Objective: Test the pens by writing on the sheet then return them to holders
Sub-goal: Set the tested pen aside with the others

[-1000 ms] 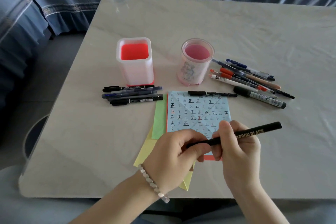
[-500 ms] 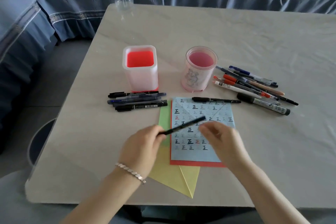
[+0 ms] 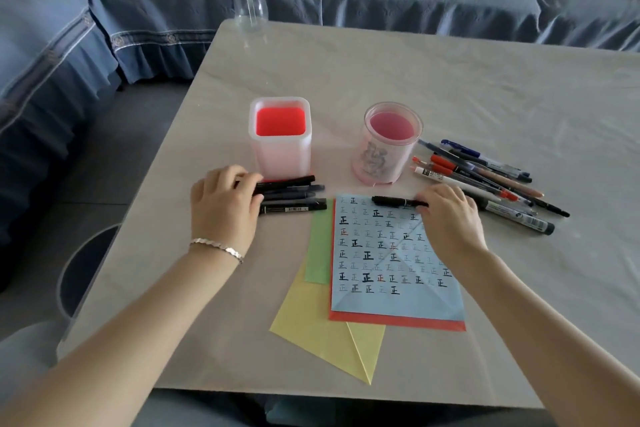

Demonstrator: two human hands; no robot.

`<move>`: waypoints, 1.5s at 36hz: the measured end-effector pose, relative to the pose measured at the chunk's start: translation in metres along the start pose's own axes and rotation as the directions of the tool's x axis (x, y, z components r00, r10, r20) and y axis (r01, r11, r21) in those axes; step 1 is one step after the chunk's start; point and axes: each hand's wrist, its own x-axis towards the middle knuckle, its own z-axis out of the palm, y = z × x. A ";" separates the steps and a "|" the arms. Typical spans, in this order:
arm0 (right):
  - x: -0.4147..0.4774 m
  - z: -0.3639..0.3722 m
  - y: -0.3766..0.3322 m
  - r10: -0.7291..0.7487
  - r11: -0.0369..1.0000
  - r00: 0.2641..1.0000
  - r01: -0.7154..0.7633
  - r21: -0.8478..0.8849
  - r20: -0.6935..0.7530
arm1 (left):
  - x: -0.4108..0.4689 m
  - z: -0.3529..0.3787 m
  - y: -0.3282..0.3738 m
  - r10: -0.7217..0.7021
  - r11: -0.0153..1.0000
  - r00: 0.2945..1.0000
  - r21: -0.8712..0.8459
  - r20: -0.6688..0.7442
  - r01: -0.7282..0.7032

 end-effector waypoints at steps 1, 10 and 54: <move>-0.001 -0.001 0.000 -0.009 1.000 1.000 0.009 -0.007 -0.013 | -0.003 -0.001 0.007 0.026 0.999 0.999 -0.031 -0.024 -0.026; -0.037 -0.027 -0.031 -0.409 0.886 0.874 0.449 0.114 -0.263 | -0.037 -0.020 0.091 0.338 0.891 0.938 -0.345 0.071 -0.295; -0.097 -0.031 -0.040 0.427 -0.021 0.890 -0.167 0.986 0.159 | -0.049 -0.029 0.093 0.162 0.865 0.875 -0.493 0.456 0.097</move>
